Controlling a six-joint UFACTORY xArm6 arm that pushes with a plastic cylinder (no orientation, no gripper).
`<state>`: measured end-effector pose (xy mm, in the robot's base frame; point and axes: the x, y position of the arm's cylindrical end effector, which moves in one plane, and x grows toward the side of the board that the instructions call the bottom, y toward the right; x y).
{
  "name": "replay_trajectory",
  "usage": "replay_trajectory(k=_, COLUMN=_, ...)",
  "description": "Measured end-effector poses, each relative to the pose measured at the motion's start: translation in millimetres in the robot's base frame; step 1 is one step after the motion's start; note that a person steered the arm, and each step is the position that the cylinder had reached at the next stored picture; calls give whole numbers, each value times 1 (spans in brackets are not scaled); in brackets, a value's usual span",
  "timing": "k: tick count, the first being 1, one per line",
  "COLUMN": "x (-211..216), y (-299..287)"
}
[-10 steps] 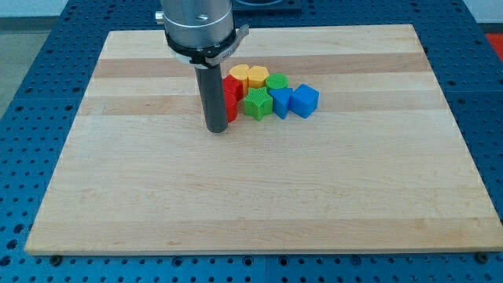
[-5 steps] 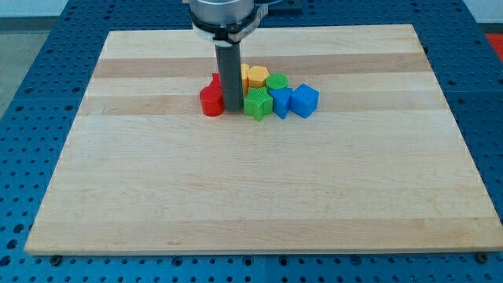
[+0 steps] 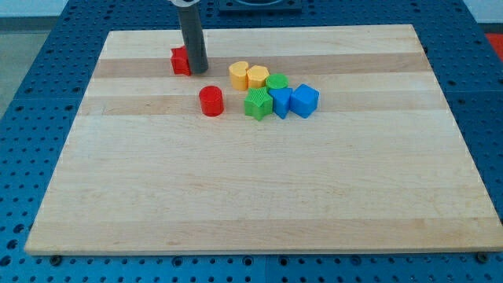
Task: Slide the red star to the top left
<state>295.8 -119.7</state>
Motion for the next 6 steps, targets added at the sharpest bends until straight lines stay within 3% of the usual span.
replay_trajectory(k=6, x=-33, y=-66)
